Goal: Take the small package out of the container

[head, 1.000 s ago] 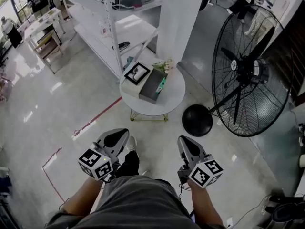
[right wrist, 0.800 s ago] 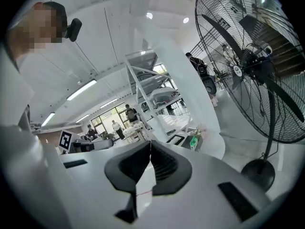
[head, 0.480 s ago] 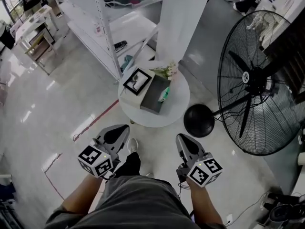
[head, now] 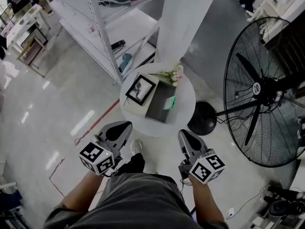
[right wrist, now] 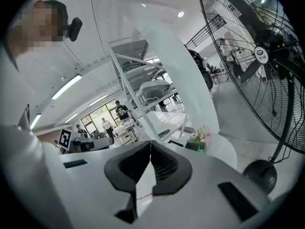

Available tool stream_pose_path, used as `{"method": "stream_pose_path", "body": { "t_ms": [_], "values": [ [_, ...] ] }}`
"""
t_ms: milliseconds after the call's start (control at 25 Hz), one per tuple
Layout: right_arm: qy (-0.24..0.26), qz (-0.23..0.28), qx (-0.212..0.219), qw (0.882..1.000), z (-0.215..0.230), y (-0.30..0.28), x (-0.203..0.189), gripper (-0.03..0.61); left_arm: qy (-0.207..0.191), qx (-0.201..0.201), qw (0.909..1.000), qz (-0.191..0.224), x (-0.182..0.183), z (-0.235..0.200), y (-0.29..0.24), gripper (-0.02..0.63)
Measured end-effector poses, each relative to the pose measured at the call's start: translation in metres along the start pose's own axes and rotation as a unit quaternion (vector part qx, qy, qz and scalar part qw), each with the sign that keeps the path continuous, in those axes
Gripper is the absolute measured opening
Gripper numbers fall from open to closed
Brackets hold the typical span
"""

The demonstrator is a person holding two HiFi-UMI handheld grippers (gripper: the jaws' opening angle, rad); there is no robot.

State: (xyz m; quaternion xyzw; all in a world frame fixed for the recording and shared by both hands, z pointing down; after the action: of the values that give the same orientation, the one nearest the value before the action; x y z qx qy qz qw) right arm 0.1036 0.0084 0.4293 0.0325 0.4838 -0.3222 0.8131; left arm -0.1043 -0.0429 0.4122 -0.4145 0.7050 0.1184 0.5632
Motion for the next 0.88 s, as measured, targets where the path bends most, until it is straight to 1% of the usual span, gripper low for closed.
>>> {"method": "stream_pose_path", "body": {
  "t_ms": [280,440,560,680,880],
  "values": [
    [0.005,-0.011,-0.022,1.000,0.004,-0.049,0.019,0.023,0.006,-0.021,0.9997,-0.012,0.018,-0.045,-0.022,0.015],
    [0.013,-0.010,-0.033,0.999,0.009,-0.069,0.024,0.023,0.002,-0.029,0.9995,-0.009,0.026,-0.067,-0.031,0.015],
    [0.016,-0.016,-0.045,0.999,0.016,-0.080,0.025,0.023,0.004,-0.026,0.9996,-0.009,0.028,-0.082,-0.035,0.015],
    [0.010,-0.021,-0.053,0.998,0.023,-0.088,0.027,0.023,0.008,-0.021,0.9996,-0.019,0.026,-0.095,-0.039,0.015],
    [0.000,-0.032,-0.056,0.998,0.046,-0.103,0.021,0.023,0.015,-0.004,0.9991,-0.039,0.011,-0.110,-0.049,0.015]
  ]
}}
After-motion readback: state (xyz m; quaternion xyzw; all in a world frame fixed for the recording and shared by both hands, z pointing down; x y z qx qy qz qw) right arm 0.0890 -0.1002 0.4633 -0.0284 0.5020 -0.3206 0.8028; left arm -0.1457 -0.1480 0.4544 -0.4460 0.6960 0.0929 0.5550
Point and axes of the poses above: the fingertips, and each gripper's own axes: y backward along the fingers, z to its right, x out of its top, the point moved 2 cm from there along y, backward along the fingers, and after that the axes turned 6 degrees about x, right-handed, at the moved point
